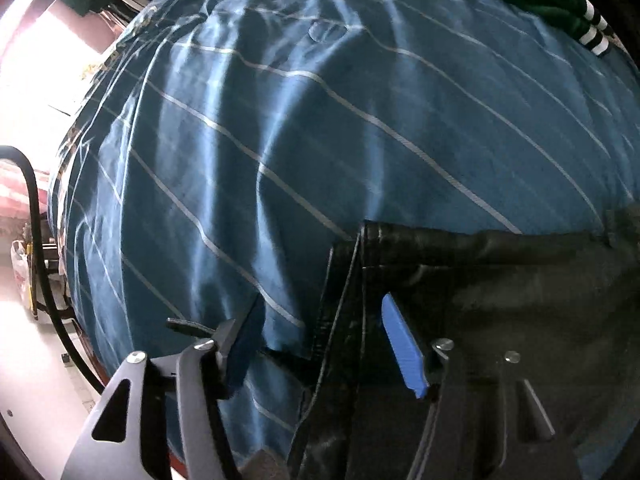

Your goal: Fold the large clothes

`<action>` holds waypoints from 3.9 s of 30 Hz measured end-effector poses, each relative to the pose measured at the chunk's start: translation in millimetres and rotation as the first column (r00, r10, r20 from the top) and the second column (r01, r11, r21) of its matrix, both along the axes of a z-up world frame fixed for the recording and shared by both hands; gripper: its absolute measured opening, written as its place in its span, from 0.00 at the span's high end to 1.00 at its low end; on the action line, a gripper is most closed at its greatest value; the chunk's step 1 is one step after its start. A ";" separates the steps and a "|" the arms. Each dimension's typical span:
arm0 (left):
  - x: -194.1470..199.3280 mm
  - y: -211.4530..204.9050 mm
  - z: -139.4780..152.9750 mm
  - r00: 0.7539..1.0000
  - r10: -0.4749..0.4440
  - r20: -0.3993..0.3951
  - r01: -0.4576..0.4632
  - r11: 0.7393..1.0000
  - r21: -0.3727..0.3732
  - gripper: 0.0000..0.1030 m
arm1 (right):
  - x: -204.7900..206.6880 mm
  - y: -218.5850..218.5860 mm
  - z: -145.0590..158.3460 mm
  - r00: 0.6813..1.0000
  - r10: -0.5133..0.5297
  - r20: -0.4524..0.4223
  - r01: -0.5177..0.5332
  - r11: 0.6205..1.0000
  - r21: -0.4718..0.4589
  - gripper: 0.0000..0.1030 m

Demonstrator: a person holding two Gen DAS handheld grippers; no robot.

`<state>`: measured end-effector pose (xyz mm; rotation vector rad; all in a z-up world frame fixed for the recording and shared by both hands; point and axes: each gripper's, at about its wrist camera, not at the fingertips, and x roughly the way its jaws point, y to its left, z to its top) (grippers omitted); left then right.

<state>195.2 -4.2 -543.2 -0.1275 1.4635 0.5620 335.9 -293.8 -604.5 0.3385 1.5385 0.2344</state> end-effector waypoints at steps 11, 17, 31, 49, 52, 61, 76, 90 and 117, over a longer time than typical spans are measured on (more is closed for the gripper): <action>-15.3 55.5 -31.6 0.979 0.194 0.063 -0.175 0.957 -0.231 0.00 | -1.6 -16.5 49.6 0.999 0.000 -0.054 0.006 0.994 0.110 0.72; -14.1 71.4 -32.3 0.977 0.205 0.054 -0.180 0.937 -0.299 0.00 | 3.0 34.6 -7.1 0.994 0.043 -0.100 -0.044 0.999 -0.002 0.73; 55.0 -61.6 38.8 0.984 -0.044 0.171 0.084 0.969 -0.234 0.00 | 26.6 -67.2 32.9 0.988 -0.122 -0.089 0.128 0.990 0.057 0.71; 58.3 -110.3 18.5 0.987 -0.115 0.113 0.138 0.964 -0.228 0.00 | -62.6 -226.8 81.9 0.905 -0.421 0.057 0.407 0.898 0.168 0.30; 56.8 -128.3 1.2 0.986 -0.139 0.088 0.155 0.962 -0.223 0.00 | -109.4 -269.1 46.9 0.846 -0.533 -0.034 0.529 0.829 0.180 0.29; 43.6 -127.2 -18.9 0.980 -0.177 0.090 0.193 0.957 -0.215 0.00 | -97.8 -285.2 -57.0 0.805 -0.586 -0.095 0.558 0.691 0.461 0.27; 64.5 -154.9 -23.1 0.960 -0.266 0.088 0.276 0.950 -0.143 0.00 | -80.4 -271.5 -38.1 0.769 -0.638 -0.032 0.577 0.673 0.462 0.59; 60.4 -143.3 -21.7 0.957 -0.270 0.105 0.285 0.942 -0.177 0.00 | -65.7 -256.6 -34.5 0.799 -0.600 -0.050 0.517 0.642 0.566 0.35; 39.1 -8.0 58.6 0.961 0.069 0.266 0.033 0.932 -0.360 0.00 | -28.3 -89.0 116.5 0.944 -0.256 0.207 0.025 0.684 0.729 0.85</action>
